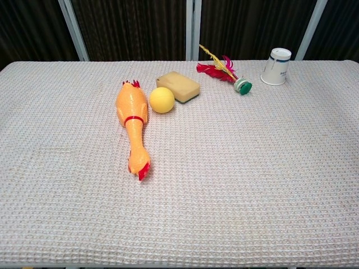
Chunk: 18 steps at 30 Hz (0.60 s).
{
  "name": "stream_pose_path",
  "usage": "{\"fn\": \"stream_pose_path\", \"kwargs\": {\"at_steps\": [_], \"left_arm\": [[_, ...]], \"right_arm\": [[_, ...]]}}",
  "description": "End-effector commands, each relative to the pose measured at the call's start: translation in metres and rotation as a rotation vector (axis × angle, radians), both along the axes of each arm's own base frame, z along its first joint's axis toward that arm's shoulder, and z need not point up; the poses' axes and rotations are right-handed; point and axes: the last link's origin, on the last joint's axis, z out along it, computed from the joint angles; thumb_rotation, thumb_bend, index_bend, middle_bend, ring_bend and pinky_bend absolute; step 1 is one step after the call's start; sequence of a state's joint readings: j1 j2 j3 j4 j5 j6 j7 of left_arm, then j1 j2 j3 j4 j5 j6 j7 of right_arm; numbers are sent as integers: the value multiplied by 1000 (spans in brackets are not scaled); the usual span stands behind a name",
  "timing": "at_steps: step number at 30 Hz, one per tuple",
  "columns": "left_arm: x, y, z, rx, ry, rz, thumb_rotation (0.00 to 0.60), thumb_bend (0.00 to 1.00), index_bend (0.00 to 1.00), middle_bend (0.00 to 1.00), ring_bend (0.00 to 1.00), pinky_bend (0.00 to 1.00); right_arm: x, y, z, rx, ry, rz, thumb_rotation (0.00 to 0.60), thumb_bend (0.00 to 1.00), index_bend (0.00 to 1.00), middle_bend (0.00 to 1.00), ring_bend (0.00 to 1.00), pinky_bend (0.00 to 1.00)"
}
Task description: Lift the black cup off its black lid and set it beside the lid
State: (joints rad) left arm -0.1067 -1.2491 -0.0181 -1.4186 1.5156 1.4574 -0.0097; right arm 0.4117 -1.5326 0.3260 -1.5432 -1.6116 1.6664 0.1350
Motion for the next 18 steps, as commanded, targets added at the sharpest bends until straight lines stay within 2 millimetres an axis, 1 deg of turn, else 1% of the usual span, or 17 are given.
{"fn": "stream_pose_path", "kwargs": {"at_steps": [1,3,5,7,11,13,15,17,18], "left_arm": [[-1,0,1,1,1,6,600,133,41,32,0,203],[-1,-1,2,3,3,8,600,133,41,32,0,203],[-2,-2,3,5,1,9,600,133,41,32,0,203],[-2,-3,3,4,-4,11,600,132,41,32,0,203],[-3,-3,3,2,-2,11,600,132,41,32,0,203],[-2,-3,3,5,-4,5,600,132,41,32,0,203],[-2,-3,3,9,-3,6,600,132,41,32,0,203],[-3,-4,4,13,-1,14,600,132,41,32,0,203],[-5,-5,5,15,-2,22,600,132,42,32,0,203]], "right_arm": [[-94,-33,-66,329,269,-582,600,176,341,486,128,4],[-110,-38,-83,408,350,-660,600,176,340,486,125,0],[-115,-41,-89,424,363,-681,600,181,340,484,125,0],[-113,-44,-87,395,334,-674,600,185,340,484,126,0],[-104,-50,-76,332,284,-631,600,182,339,486,126,0],[-95,-53,-74,333,265,-588,600,183,339,486,126,0],[-79,-53,-81,377,243,-537,600,186,339,486,126,0],[-57,-48,-93,436,226,-453,600,185,338,486,125,0],[-40,-42,-103,481,233,-386,600,185,338,486,124,0]]}}
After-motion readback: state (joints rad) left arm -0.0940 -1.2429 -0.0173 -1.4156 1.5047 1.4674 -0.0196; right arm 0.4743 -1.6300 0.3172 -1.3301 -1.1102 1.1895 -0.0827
